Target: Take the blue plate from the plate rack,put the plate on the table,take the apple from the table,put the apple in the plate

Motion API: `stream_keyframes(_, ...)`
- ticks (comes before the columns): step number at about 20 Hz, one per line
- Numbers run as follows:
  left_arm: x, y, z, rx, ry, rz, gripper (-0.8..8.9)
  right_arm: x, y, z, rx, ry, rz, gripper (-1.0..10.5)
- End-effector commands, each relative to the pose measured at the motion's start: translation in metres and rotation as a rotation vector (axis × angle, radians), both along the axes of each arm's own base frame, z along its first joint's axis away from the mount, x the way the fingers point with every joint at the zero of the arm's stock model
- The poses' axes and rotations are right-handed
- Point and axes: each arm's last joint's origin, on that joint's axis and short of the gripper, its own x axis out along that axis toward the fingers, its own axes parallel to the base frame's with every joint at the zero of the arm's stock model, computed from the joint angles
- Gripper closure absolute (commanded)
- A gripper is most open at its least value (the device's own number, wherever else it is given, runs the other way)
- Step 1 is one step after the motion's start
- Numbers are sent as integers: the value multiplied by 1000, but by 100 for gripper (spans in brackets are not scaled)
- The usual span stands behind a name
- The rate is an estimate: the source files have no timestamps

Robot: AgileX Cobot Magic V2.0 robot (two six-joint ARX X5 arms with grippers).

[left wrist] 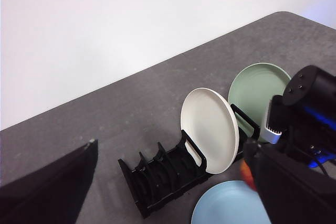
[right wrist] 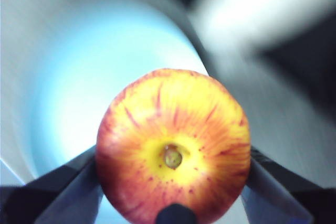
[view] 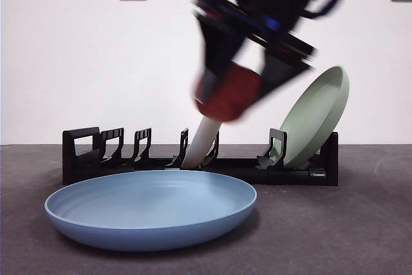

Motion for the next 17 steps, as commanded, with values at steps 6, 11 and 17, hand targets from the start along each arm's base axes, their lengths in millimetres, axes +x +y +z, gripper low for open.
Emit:
stream_keyframes(6,6,-8,-3,34,11,0,346,-17,50,-32,2,6,129,959)
stream_keyframes(11,8,-12,-5,45,21,0,346,-10,62,-71,-85,77,143,958)
stream_keyframes(17,8,-12,-6,50,32,2,346,-11,66,-86,-122,101,165,931)
